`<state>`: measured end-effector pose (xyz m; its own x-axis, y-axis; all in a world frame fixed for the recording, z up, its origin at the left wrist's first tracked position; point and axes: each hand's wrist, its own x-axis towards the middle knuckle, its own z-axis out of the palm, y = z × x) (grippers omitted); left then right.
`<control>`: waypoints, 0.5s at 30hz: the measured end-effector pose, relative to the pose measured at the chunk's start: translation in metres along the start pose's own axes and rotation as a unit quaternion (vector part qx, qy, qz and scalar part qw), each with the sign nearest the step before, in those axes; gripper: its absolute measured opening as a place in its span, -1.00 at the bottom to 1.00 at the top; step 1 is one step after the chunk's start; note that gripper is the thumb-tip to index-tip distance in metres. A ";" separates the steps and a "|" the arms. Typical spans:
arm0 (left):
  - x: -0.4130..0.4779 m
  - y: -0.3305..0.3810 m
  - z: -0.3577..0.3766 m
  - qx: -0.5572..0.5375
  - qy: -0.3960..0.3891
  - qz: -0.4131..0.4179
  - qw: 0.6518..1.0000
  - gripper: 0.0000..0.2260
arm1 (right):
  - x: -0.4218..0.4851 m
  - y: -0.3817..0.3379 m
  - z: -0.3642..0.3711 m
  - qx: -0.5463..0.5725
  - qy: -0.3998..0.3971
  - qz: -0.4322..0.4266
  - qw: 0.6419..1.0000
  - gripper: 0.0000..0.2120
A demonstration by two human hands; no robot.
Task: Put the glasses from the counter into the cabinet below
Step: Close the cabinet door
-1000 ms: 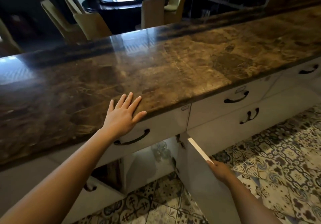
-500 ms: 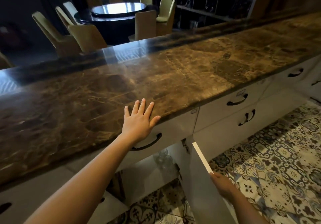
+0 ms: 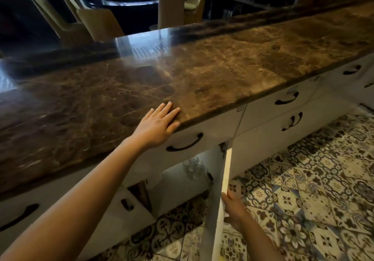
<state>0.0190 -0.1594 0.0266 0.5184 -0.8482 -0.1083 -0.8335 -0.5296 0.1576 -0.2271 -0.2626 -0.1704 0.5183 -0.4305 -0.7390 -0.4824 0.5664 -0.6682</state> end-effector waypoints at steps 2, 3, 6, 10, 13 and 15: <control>-0.026 -0.026 0.000 0.005 -0.004 -0.040 0.999 -0.48 | 0.005 0.008 0.019 0.035 -0.019 0.036 0.999 -0.58; -0.038 -0.038 -0.002 0.007 -0.007 -0.071 0.997 -0.46 | 0.008 0.011 0.026 0.056 -0.022 0.048 0.997 -0.58; -0.076 -0.070 -0.005 0.016 -0.007 -0.184 0.983 -0.37 | 0.015 0.008 0.060 0.116 -0.024 0.053 0.992 -0.58; -0.098 -0.081 -0.001 0.032 0.031 -0.195 0.980 -0.24 | 0.033 -0.009 0.105 0.170 -0.018 0.058 0.984 -0.53; -0.095 -0.082 0.003 0.034 0.041 -0.198 0.979 -0.28 | 0.053 -0.013 0.127 0.208 -0.021 0.071 0.975 -0.49; -0.094 -0.085 0.005 0.038 0.043 -0.199 0.978 -0.30 | 0.065 -0.015 0.137 0.235 -0.037 0.072 0.969 -0.44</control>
<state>0.0397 -0.0348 0.0183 0.8164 -0.5740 -0.0627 -0.5723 -0.8188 0.0450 -0.0897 -0.2026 -0.1965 0.5275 -0.2812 -0.8016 -0.1880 0.8816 -0.4330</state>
